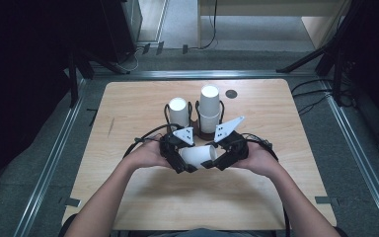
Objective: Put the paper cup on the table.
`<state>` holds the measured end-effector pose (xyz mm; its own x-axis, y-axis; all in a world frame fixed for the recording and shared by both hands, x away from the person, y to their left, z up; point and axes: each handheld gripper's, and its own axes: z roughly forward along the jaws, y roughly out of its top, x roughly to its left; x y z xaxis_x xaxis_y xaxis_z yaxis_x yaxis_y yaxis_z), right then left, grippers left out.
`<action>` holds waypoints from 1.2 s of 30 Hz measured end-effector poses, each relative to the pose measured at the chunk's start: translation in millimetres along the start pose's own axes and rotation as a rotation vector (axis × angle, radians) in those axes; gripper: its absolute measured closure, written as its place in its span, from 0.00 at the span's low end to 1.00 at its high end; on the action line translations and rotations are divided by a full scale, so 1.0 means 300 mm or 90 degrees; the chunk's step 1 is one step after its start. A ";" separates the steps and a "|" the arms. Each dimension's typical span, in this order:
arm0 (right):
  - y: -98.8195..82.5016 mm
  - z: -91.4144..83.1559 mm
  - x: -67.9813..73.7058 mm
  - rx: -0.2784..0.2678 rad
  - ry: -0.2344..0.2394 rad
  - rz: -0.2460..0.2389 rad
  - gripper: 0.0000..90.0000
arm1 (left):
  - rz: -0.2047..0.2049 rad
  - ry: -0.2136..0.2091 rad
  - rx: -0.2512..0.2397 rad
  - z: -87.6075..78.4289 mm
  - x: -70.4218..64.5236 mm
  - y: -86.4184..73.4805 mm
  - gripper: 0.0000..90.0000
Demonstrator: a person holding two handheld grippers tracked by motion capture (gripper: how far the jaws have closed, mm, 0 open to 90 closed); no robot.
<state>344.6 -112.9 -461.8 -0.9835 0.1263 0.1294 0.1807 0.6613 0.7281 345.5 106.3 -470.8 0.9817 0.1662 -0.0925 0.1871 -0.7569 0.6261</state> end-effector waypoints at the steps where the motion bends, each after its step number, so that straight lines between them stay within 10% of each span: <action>1: 0.000 0.000 0.000 0.000 0.000 0.000 0.37 | 0.000 0.000 0.000 0.000 0.000 0.000 0.10; 18: -0.004 -0.082 -0.009 -0.085 0.006 0.020 0.37 | -0.053 -0.022 -0.141 -0.028 -0.006 -0.022 0.10; 36: 0.016 -0.099 0.004 -0.130 0.043 0.021 0.38 | -0.032 -0.045 -0.188 -0.061 -0.015 -0.029 0.26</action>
<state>344.2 -131.4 -438.1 -0.9767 0.0910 0.1943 0.2137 0.4938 0.8429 338.7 123.6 -461.7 0.9733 0.1471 -0.1764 0.2282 -0.5306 0.8163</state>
